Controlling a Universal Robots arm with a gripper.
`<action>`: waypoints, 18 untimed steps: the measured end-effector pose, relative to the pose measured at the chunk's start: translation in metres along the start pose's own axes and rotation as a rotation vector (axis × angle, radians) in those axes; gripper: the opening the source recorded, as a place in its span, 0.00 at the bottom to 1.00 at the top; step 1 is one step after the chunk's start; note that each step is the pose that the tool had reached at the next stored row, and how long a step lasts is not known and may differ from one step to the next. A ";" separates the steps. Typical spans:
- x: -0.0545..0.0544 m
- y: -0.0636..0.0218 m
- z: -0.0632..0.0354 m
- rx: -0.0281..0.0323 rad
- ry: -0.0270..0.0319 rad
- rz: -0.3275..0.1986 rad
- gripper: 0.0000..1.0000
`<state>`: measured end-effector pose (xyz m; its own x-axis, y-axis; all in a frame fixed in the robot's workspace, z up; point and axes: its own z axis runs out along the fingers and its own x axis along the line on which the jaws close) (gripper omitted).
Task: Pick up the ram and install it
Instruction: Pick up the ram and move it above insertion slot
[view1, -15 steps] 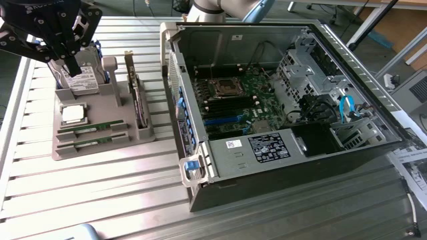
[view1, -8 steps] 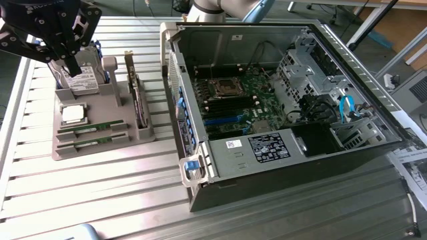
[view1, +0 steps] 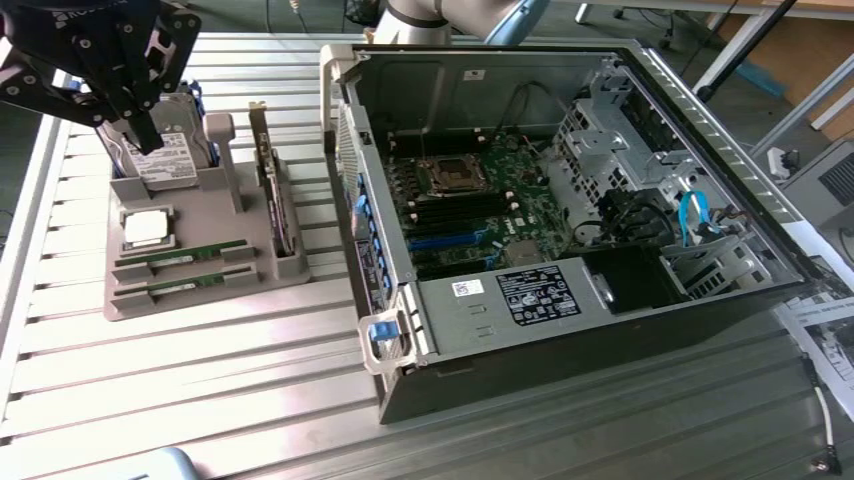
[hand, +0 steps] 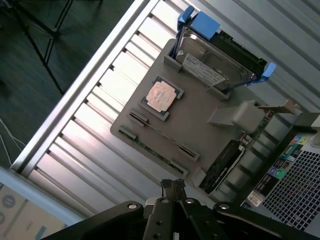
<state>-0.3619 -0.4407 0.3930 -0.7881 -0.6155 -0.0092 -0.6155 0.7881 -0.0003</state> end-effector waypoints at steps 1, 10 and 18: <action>0.000 0.0000 0.0000 0.0002 0.0001 -0.004 0.11; 0.000 0.0000 0.0000 0.0025 0.0023 -0.053 0.11; 0.000 0.0000 0.0000 0.0045 0.0042 -0.095 0.11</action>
<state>-0.3618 -0.4408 0.3930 -0.7261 -0.6875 -0.0047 -0.6875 0.7262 -0.0055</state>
